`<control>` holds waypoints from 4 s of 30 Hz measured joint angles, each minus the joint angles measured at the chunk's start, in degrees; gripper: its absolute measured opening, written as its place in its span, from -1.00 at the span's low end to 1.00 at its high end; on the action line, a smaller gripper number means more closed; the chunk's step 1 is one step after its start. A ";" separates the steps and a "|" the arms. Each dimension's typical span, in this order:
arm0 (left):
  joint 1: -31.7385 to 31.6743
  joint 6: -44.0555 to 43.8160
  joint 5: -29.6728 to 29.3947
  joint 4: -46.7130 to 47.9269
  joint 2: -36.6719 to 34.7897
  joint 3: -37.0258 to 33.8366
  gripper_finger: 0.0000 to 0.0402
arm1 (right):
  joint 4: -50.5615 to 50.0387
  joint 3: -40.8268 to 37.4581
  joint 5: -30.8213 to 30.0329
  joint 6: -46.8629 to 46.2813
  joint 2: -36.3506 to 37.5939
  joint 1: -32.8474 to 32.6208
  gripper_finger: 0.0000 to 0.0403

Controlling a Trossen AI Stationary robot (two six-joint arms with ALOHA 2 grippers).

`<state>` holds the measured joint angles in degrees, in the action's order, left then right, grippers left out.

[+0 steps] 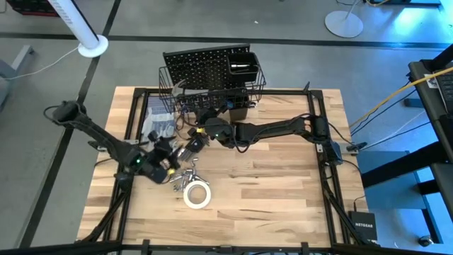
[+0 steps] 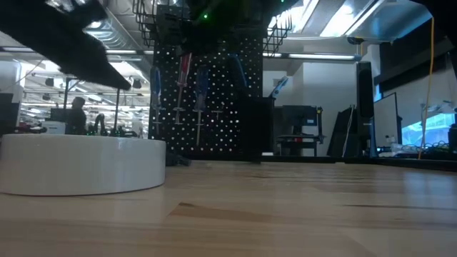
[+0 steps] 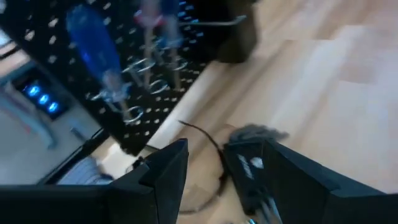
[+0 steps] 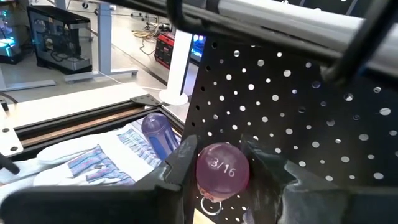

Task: Hang tools onto peg board
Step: Hang the red screwdriver on the pegboard

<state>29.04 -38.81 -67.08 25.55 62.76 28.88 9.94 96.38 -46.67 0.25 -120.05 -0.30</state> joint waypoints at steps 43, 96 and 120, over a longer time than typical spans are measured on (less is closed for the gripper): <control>-44.09 54.90 44.41 -63.99 -0.26 -10.99 0.11 | 0.20 0.00 2.26 -3.24 0.00 -0.44 -0.49; -46.87 54.50 50.20 -68.21 -2.36 -11.16 -0.69 | -0.89 0.00 1.72 -0.68 -0.04 -1.79 -0.11; -49.55 46.51 50.13 -65.51 -1.26 -13.02 -0.67 | -2.59 -0.04 1.26 -1.71 -0.11 -1.62 -0.11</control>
<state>-20.51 7.70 -16.95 -39.96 61.50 15.86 7.35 96.33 -45.41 -1.45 -120.16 -1.91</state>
